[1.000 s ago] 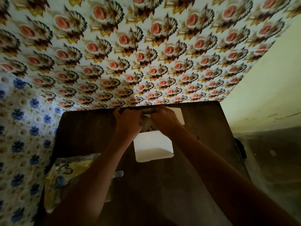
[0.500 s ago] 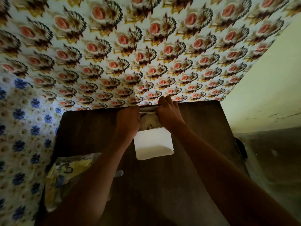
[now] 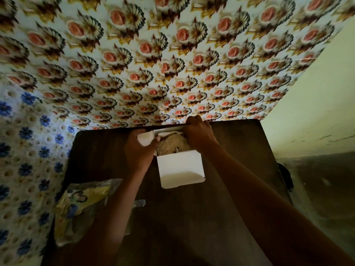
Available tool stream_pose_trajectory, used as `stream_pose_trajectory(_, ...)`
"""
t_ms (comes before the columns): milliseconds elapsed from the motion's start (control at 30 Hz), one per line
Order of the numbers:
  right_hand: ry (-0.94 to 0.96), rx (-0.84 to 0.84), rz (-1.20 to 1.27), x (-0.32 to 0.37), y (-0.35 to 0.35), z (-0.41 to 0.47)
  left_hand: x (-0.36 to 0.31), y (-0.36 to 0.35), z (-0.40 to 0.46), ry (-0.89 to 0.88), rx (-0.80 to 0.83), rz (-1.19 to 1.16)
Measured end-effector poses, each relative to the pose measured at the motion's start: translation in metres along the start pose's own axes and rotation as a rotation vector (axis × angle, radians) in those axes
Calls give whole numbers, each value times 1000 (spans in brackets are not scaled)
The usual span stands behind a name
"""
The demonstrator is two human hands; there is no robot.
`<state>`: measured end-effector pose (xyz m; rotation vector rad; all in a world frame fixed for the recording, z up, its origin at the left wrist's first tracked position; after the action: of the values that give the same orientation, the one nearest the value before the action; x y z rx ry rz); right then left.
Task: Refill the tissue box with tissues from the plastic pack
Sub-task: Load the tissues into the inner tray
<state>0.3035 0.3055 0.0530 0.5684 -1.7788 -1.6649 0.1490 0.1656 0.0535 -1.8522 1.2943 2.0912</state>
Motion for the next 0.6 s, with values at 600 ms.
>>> stream_pose_trajectory(600,-414,-289,735,-58,9,-59,1,-35,-18,-515,275,407)
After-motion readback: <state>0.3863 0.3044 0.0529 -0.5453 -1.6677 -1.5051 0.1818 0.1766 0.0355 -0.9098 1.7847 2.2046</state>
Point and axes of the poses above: each hand's wrist, its own z-axis towards the middle knuckle, its own y-axis out of the back of the hand, x = y × z, the point moved 5 cm from there along z, towards the middle knuckle, and after that the axes turned 1 degree about -z, right-handed, at the moved point
